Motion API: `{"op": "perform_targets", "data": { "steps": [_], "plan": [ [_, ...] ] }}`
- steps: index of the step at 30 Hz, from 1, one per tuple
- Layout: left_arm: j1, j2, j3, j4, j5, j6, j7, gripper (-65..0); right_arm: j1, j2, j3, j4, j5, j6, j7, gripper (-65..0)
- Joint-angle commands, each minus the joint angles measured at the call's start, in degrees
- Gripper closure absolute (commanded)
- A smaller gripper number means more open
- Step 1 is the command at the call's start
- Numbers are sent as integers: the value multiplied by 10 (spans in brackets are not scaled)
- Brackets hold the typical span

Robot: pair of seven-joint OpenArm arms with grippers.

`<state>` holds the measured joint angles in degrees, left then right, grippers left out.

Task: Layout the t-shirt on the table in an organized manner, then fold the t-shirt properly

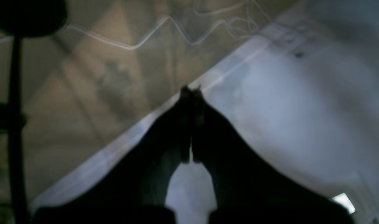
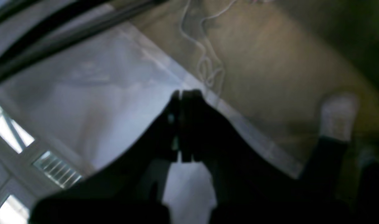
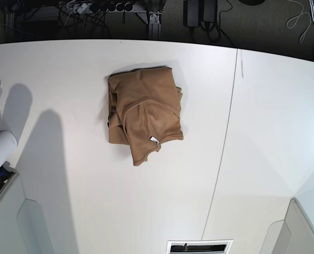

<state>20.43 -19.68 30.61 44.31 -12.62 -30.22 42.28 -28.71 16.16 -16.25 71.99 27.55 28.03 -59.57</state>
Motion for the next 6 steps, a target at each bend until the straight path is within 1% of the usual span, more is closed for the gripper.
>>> {"op": "perform_targets", "data": {
  "steps": [1,4,6],
  "plan": [
    [-8,7,9,-18,6,-4,-5,0,13,-3,0,-22,0,-2,-4,0],
    [-45,37,18,-71,12,-4,-9,0,66,-22,0,-102,-6,-8,7,0],
    [-61,49,18,-95,12,-4,-10,0,96,-33,0,-144,-6,-8,18,0]
  ]
}}
